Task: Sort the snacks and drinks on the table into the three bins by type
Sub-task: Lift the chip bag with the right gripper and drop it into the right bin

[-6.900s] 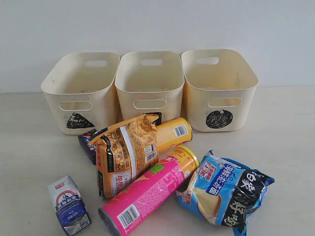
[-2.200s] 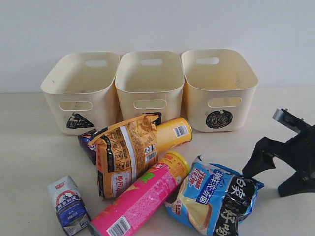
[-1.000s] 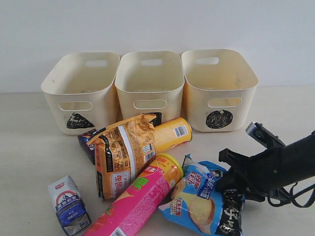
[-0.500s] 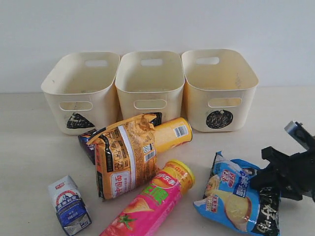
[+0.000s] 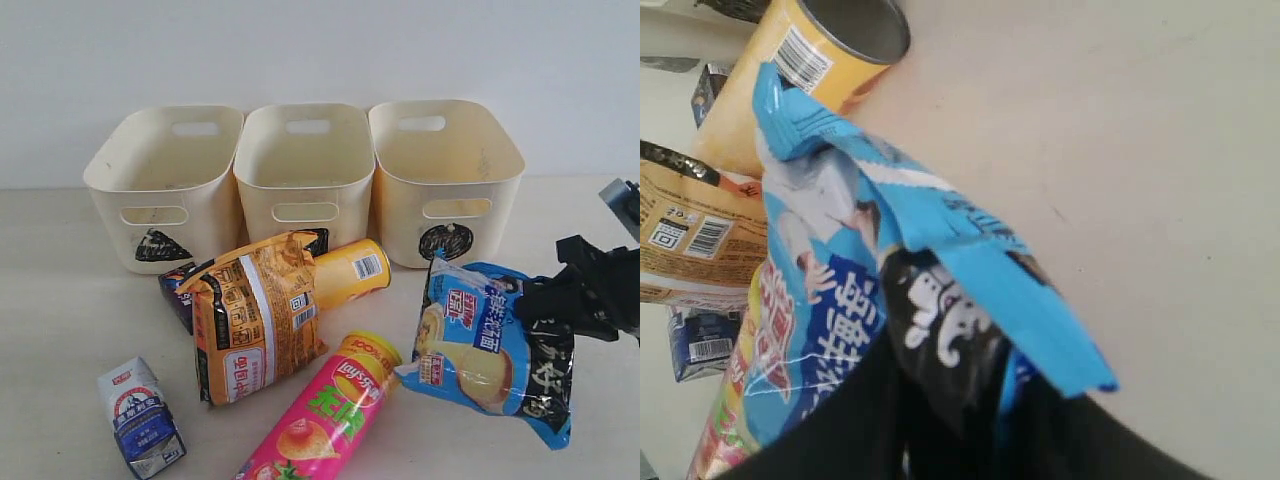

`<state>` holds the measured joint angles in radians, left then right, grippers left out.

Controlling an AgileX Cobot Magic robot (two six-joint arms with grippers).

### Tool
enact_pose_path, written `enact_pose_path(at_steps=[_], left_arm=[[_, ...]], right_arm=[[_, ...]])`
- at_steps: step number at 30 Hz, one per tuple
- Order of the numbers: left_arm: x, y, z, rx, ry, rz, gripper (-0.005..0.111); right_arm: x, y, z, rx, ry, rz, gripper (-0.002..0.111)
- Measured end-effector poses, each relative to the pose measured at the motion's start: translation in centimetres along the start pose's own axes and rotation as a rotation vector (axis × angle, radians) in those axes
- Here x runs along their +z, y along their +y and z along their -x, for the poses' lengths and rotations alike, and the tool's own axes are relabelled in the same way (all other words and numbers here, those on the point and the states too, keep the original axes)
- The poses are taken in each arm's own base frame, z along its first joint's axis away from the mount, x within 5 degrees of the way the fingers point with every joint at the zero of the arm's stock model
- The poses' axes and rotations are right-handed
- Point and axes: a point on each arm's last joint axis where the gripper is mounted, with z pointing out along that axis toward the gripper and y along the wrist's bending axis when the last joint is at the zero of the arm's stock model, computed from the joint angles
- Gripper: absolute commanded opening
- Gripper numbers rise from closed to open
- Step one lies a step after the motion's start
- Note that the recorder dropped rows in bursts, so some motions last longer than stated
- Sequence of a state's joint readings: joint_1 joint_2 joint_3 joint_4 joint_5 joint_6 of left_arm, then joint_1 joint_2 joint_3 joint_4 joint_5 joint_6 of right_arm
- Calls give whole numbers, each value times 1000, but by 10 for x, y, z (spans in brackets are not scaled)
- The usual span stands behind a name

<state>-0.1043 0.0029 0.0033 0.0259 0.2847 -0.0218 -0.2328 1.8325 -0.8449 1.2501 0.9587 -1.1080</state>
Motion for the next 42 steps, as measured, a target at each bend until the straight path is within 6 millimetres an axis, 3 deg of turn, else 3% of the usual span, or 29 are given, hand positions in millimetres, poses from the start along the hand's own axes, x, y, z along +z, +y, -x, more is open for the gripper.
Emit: enact_pose_path(at_steps=[10,14,23,28,30,34,37,42], left_arm=[[0,0,0,0,0,0,4],[0,0,0,0,0,0,4],[0,0,0,0,0,0,4],[0,0,0,0,0,0,4],[0,0,0,0,0,0,4],[0,0,0,0,0,0,4],[0,0,0,0,0,0,4],[0,0,0,0,0,0,4]], right_arm=[[0,1,2,10,-16,12,0],[-5,8,12,-20,-36,29,0],[-41,55,72,-152,-174,99,0],[-77,88,137,-251,-399,39,0],[-78,89,150,-253,-432,27,0],[-59,83,179,-260,-487,-15,0],[-31,85,204,-294,-530,-38,0],[3,85,225,-329,-545,-34,0]])
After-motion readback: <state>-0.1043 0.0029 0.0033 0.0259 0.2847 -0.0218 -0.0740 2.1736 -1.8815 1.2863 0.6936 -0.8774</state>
